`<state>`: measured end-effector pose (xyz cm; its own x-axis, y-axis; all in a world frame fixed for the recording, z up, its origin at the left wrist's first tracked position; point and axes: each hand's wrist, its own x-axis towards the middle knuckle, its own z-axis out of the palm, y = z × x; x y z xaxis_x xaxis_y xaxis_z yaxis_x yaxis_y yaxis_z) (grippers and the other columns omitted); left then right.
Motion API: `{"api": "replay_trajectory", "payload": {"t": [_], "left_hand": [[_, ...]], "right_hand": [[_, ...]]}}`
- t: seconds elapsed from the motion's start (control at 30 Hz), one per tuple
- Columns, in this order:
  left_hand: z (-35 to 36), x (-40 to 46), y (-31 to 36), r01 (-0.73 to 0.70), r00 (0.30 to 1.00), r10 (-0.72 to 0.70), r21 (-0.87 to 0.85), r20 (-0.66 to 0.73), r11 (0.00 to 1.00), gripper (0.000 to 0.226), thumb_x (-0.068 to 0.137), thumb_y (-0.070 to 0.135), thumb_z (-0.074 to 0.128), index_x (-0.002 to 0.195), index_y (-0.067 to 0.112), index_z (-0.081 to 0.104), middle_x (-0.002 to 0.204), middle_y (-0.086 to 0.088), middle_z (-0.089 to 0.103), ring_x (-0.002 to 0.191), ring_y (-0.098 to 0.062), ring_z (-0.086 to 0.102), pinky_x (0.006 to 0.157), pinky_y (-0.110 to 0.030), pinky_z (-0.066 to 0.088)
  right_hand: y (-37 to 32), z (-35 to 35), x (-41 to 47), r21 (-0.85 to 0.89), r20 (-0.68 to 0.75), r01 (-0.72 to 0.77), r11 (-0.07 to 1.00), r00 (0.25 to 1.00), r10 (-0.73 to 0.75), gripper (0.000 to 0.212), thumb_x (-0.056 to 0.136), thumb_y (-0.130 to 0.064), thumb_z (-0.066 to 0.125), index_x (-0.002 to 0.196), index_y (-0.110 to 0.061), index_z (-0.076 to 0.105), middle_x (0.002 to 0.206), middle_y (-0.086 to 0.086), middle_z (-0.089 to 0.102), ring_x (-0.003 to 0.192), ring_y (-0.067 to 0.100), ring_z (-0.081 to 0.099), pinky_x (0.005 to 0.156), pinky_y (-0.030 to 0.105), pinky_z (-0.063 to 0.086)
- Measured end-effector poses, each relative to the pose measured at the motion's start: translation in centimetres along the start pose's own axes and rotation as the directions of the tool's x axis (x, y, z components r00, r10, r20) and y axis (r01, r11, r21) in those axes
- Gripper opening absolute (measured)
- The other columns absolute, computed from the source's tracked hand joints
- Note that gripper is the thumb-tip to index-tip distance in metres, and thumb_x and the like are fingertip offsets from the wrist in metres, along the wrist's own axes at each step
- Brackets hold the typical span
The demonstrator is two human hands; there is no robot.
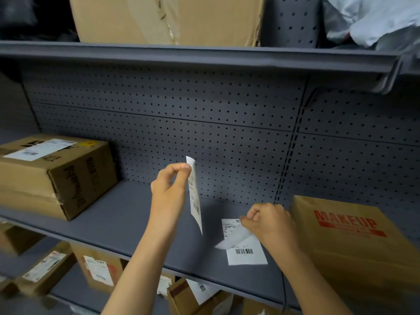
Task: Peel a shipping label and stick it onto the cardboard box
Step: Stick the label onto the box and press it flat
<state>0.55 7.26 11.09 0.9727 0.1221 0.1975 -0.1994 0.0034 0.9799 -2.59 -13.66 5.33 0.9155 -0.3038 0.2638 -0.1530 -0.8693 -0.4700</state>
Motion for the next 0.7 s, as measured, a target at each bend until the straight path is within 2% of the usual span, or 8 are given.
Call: {"api": "replay_trajectory", "payload": {"t": [0.17,0.27,0.37,0.43,0.47,0.53,0.6,0.7], "left_hand": [[1.7,-0.5,0.2,-0.017,1.000,0.017,-0.067,-0.004,0.998,0.023,0.097,0.036,0.058,0.078,0.043,0.069,0.126,0.001,0.065,0.126,-0.016,0.053,0.104,-0.033,0.041],[2.7,-1.0,0.7,-0.034,0.999,0.034,-0.100,-0.004,0.994,0.019,0.098,0.033,0.058,0.083,0.036,0.069,0.124,0.001,0.066,0.121,-0.012,0.056,0.094,-0.027,0.042],[3.2,-1.5,1.0,-0.045,0.999,0.045,-0.101,-0.003,0.994,0.019,0.096,0.036,0.058,0.082,0.040,0.070,0.121,0.008,0.066,0.128,-0.018,0.050,0.106,-0.039,0.042],[3.4,-1.7,1.2,-0.050,0.999,0.051,-0.098,0.007,0.994,0.020,0.096,0.036,0.058,0.080,0.040,0.070,0.118,0.008,0.067,0.126,-0.016,0.051,0.107,-0.040,0.041],[3.4,-1.8,1.5,-0.053,0.998,0.055,-0.101,0.014,0.993,0.020,0.096,0.034,0.059,0.080,0.037,0.070,0.117,0.008,0.067,0.121,-0.011,0.054,0.105,-0.037,0.043],[3.2,-2.0,2.0,-0.049,0.997,0.056,-0.142,0.045,0.989,0.018,0.097,0.029,0.058,0.084,0.029,0.070,0.112,0.008,0.069,0.099,0.006,0.059,0.089,-0.026,0.044],[3.1,-2.0,2.2,-0.021,0.995,0.038,-0.183,0.093,0.983,0.022,0.098,0.026,0.054,0.086,0.023,0.071,0.105,0.011,0.072,0.085,0.009,0.062,0.081,-0.025,0.043],[3.3,-1.9,1.6,-0.006,0.996,0.021,-0.177,0.085,0.984,0.032,0.101,0.033,0.046,0.089,0.028,0.076,0.113,0.009,0.073,0.106,-0.005,0.065,0.091,-0.034,0.047]], "right_hand": [[-4.2,-2.1,-1.3,0.277,-0.107,0.190,0.942,0.980,-0.166,0.028,0.075,-0.057,0.071,0.085,-0.032,0.076,0.074,-0.017,0.069,0.072,0.000,0.063,0.067,0.024,0.055],[-6.5,-2.9,-2.2,0.196,-0.174,0.265,0.944,0.957,-0.232,0.037,0.072,-0.068,0.066,0.092,-0.037,0.073,0.081,-0.019,0.068,0.075,0.001,0.061,0.065,0.023,0.051],[-7.2,-3.3,-2.2,0.117,-0.258,0.271,0.956,0.937,-0.234,0.031,0.075,-0.064,0.066,0.088,-0.037,0.071,0.079,-0.020,0.066,0.071,0.000,0.058,0.061,0.026,0.050],[-7.1,-3.6,-2.1,0.111,-0.293,0.269,0.957,0.929,-0.228,0.021,0.079,-0.056,0.067,0.084,-0.036,0.072,0.077,-0.019,0.067,0.069,0.001,0.058,0.059,0.026,0.049],[-7.0,-3.8,-2.0,0.111,-0.303,0.271,0.956,0.925,-0.227,0.018,0.081,-0.052,0.067,0.082,-0.035,0.072,0.077,-0.019,0.067,0.069,0.002,0.059,0.058,0.027,0.050],[-6.7,-4.5,-2.0,0.111,-0.328,0.266,0.958,0.919,-0.217,0.015,0.084,-0.047,0.066,0.079,-0.034,0.072,0.076,-0.018,0.067,0.068,0.004,0.061,0.057,0.030,0.053],[-6.2,-5.4,-2.0,0.144,-0.369,0.247,0.958,0.912,-0.179,0.015,0.084,-0.043,0.066,0.077,-0.032,0.072,0.074,-0.017,0.067,0.066,0.006,0.061,0.057,0.034,0.054],[-5.3,-7.0,-2.3,0.245,-0.410,0.240,0.939,0.904,-0.124,0.014,0.083,-0.042,0.066,0.077,-0.031,0.070,0.071,-0.019,0.066,0.066,0.006,0.062,0.060,0.037,0.055]]}}
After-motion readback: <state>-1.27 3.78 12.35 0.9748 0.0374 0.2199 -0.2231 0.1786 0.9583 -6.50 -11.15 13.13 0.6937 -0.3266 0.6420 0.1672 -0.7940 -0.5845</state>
